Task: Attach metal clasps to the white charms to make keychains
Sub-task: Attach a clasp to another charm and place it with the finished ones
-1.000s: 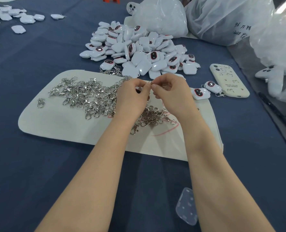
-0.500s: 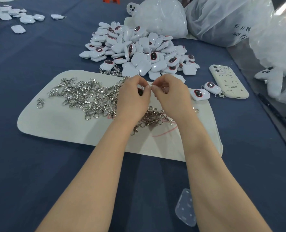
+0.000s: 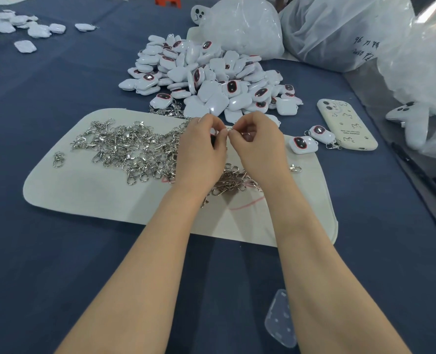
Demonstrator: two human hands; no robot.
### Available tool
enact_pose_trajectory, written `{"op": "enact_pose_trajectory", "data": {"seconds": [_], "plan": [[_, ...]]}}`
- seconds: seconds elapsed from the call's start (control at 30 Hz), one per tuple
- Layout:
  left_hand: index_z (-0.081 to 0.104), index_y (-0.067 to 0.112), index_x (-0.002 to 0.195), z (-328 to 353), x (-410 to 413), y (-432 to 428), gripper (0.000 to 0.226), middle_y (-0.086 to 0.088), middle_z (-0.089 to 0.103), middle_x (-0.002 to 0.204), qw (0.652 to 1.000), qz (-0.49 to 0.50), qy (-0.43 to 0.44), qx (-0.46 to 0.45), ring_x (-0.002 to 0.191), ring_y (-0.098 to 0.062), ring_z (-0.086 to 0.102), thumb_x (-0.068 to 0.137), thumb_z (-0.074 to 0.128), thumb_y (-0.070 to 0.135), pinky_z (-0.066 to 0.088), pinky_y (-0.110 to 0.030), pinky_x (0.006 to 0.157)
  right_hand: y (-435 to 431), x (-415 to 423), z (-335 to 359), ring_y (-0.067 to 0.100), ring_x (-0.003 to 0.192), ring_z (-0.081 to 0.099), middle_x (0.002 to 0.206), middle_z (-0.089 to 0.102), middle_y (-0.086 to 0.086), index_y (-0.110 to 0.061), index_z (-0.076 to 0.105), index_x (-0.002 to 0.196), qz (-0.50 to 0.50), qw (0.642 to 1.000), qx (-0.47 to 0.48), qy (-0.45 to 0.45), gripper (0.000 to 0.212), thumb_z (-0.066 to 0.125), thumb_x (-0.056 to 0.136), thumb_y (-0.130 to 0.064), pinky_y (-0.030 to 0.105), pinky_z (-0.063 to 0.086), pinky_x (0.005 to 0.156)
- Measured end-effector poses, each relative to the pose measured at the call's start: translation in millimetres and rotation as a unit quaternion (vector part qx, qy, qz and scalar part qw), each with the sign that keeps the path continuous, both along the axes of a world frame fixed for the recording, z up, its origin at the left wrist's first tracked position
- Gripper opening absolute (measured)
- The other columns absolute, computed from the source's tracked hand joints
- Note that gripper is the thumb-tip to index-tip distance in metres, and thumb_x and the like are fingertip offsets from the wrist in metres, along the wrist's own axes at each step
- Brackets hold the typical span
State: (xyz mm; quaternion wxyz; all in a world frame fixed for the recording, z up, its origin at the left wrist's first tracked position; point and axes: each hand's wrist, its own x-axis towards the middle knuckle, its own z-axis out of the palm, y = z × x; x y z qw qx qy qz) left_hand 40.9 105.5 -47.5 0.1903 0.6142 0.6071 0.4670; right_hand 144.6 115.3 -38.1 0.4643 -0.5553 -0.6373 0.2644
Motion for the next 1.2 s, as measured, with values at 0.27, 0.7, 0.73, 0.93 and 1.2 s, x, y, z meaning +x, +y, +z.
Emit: {"op": "enact_pose_trajectory", "data": {"seconds": [0.27, 0.7, 0.73, 0.93, 1.2], "plan": [[0.063, 0.018, 0.085, 3.4, -2.6, -1.7, 0.006, -0.003, 0.066, 0.077, 1.000, 0.003, -0.013, -0.027, 0.064, -0.014, 0.060, 0.088, 0.058, 0.020, 0.046, -0.021, 0.062, 1.6, 1.8, 5.1, 0.016, 0.079, 0.064, 0.083, 0.062, -0.003, -0.022, 0.056, 0.082, 0.029, 0.992, -0.037, 0.114, 0.021, 0.056, 0.089, -0.002, 0.030, 0.053, 0.076], [0.064, 0.016, 0.087, 5.1, -2.2, -2.6, 0.009, -0.009, 0.065, 0.086, 0.999, 0.019, 0.018, -0.027, 0.077, -0.024, 0.061, 0.088, 0.058, 0.022, 0.050, -0.036, 0.074, -0.6, 1.6, 0.9, 0.011, 0.073, 0.051, 0.084, 0.060, 0.001, -0.009, 0.063, 0.088, 0.011, 0.995, 0.069, -0.073, 0.007, 0.061, 0.083, -0.005, 0.013, 0.042, 0.067], [0.064, 0.016, 0.087, 5.0, -2.1, -2.7, 0.009, -0.008, 0.064, 0.087, 0.999, 0.020, 0.025, -0.023, 0.078, -0.024, 0.060, 0.088, 0.058, 0.022, 0.049, -0.036, 0.074, -0.4, 2.5, 0.6, 0.009, 0.070, 0.049, 0.080, 0.058, -0.002, -0.009, 0.062, 0.086, 0.010, 0.995, 0.073, -0.072, 0.006, 0.061, 0.083, -0.004, 0.010, 0.039, 0.065], [0.064, 0.016, 0.089, 4.5, -2.0, -2.5, 0.010, -0.002, 0.059, 0.096, 0.997, 0.020, 0.067, -0.009, 0.084, -0.023, 0.059, 0.089, 0.058, 0.024, 0.046, -0.031, 0.073, -0.4, 3.2, -1.8, 0.002, 0.066, 0.048, 0.076, 0.055, -0.005, -0.015, 0.056, 0.081, 0.013, 0.994, 0.074, -0.076, 0.013, 0.061, 0.082, -0.004, 0.007, 0.037, 0.063], [0.064, 0.014, 0.091, 3.1, -1.9, -1.4, 0.011, -0.004, 0.059, 0.098, 0.995, 0.020, 0.097, 0.005, 0.083, -0.024, 0.059, 0.089, 0.058, 0.023, 0.047, -0.034, 0.075, -0.3, 4.1, -1.6, 0.001, 0.065, 0.046, 0.071, 0.050, -0.010, -0.013, 0.054, 0.081, 0.011, 0.994, 0.078, -0.081, 0.012, 0.061, 0.082, -0.004, 0.008, 0.037, 0.062]]}}
